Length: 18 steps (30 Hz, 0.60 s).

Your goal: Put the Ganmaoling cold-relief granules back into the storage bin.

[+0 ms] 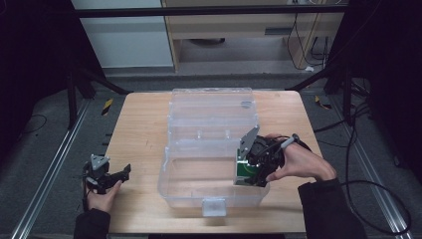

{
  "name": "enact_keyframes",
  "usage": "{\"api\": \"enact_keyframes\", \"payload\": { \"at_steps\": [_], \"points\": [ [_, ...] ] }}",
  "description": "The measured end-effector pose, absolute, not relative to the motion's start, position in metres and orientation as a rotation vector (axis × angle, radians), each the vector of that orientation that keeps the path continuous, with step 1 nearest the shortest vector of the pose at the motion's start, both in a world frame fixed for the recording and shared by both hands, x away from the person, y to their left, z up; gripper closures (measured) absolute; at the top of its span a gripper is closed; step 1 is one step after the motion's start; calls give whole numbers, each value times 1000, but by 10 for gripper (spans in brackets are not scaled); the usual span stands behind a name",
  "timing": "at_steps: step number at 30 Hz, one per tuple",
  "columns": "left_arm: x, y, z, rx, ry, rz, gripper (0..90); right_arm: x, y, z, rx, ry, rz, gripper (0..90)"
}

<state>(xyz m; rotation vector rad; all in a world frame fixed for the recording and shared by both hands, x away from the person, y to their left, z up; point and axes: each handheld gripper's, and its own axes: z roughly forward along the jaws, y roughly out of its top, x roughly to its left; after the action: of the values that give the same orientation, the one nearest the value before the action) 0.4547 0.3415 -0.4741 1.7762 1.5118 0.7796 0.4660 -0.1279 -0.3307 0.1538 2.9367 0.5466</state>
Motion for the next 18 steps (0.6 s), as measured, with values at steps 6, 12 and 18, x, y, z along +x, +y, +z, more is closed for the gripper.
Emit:
{"api": "enact_keyframes", "payload": {
  "at_steps": [6,12,18],
  "points": [
    [455,342,-474,1776,1512,780,161,468,-126,-342,134,2944,510,158],
    [455,342,-474,1775,1510,779,162,467,-122,-346,119,2955,496,157],
    [454,342,-474,1774,1509,781,162,468,-119,-351,108,2963,463,157]
  ]
}}
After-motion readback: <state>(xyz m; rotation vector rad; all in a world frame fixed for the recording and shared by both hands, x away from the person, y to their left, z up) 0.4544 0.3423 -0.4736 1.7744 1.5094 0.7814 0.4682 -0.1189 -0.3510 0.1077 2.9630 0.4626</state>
